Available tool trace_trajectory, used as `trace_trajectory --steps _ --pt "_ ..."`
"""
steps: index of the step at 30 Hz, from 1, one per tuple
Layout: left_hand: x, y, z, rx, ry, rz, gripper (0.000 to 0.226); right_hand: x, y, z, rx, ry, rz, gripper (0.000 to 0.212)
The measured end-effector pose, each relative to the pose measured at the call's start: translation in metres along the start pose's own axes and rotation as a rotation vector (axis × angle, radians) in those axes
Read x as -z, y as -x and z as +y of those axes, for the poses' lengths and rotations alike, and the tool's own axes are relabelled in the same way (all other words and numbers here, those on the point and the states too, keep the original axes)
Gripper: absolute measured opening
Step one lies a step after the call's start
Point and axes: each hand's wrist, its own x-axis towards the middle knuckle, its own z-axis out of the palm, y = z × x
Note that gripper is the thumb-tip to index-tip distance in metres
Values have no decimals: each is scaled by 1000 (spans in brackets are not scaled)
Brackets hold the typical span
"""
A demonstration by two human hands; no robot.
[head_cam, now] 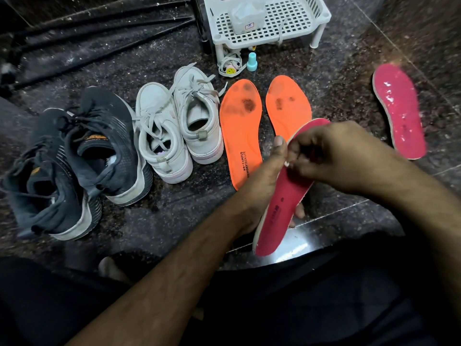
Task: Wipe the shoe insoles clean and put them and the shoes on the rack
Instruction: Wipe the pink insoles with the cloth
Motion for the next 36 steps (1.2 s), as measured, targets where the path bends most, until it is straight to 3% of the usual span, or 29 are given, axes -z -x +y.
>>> trace_trajectory --steps 2,4,6,10,12,14,16,18,21,24,27,31,36 --pt "4 -3 -1 8 -60 -11 88 3 -1 5 -88 72 151 23" --pt "8 -4 -4 -22 -79 -43 88 8 -2 10 -116 129 291 21" --pt "11 -4 -5 -48 -73 -53 88 9 -3 11 -125 178 322 16" --pt "8 -2 -5 -31 -77 27 84 -1 -1 -3 11 135 43 4" --pt "6 -3 -5 -55 -69 39 73 -6 2 -13 63 51 -107 14" --pt "5 -4 -5 -66 -59 31 71 -6 3 -14 65 -7 -152 21" --pt "7 -7 -7 -44 -78 34 77 -4 0 -6 23 -15 -88 15" --pt "9 -8 -9 -55 -105 24 89 0 -2 5 -58 28 85 8" --pt "9 -8 -12 -81 -111 -34 90 8 -2 13 -175 37 368 15" --pt "8 -4 -11 -75 -158 -50 88 13 -3 14 -203 64 537 18" --pt "8 -6 -11 -93 -144 -19 90 9 -2 5 -128 66 529 11" --pt "4 -13 -14 -162 -19 18 69 2 -1 -10 -17 -33 210 6" --pt "10 -8 -13 -122 -152 -9 87 19 -2 10 -163 -32 464 15"
